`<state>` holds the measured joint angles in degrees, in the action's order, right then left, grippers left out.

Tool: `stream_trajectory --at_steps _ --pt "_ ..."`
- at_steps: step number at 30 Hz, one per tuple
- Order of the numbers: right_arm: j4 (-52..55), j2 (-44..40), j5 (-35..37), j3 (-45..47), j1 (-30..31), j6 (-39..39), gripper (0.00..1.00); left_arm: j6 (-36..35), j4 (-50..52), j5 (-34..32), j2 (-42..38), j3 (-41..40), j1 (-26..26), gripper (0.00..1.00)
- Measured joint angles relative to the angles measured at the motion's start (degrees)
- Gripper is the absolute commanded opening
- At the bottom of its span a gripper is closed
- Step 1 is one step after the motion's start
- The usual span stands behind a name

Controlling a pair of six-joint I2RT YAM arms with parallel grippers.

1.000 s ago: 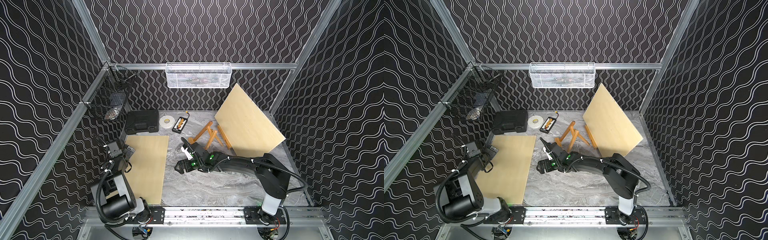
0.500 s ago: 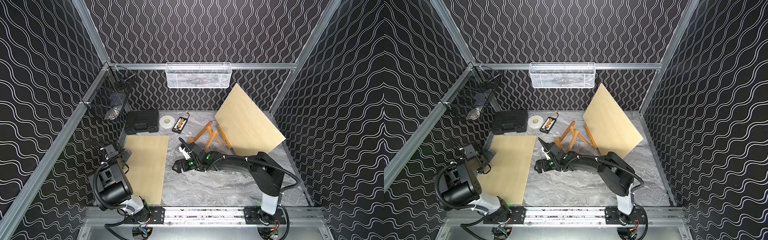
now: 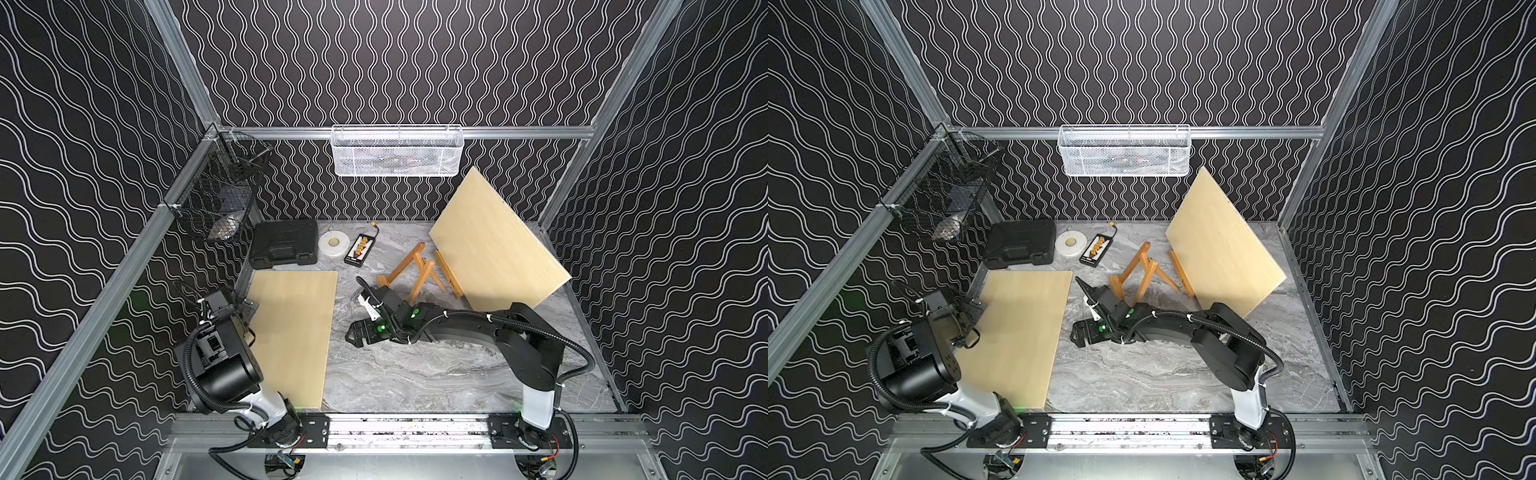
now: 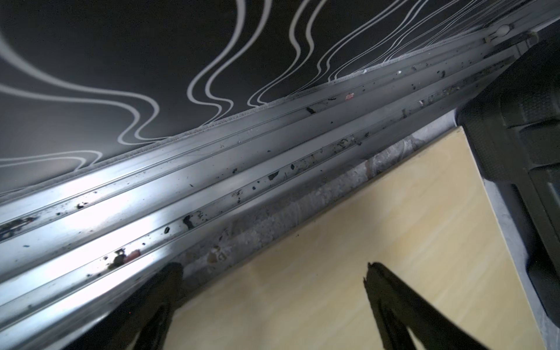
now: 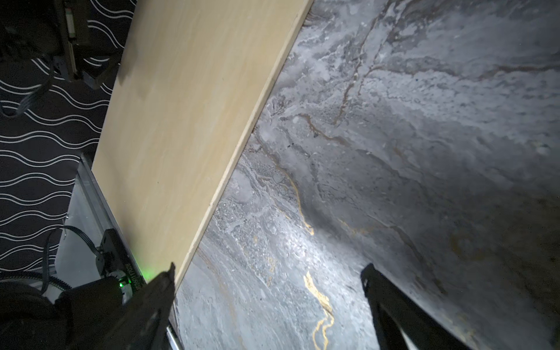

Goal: Assemble the easel
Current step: Move the drawing board to the center of the board.

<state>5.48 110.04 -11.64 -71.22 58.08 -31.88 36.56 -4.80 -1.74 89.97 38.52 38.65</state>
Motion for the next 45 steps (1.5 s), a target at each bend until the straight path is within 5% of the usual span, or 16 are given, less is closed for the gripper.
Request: stream_trajectory --at_steps 20,45 --pt "6.3 3.7 0.5 -5.0 -0.3 -5.4 1.00 6.8 5.7 -0.1 -7.0 -4.6 -3.2 0.99" --pt "10.6 13.5 4.2 -17.0 -3.2 -10.9 1.00 5.4 3.7 0.9 -11.4 -10.5 -10.4 0.99"
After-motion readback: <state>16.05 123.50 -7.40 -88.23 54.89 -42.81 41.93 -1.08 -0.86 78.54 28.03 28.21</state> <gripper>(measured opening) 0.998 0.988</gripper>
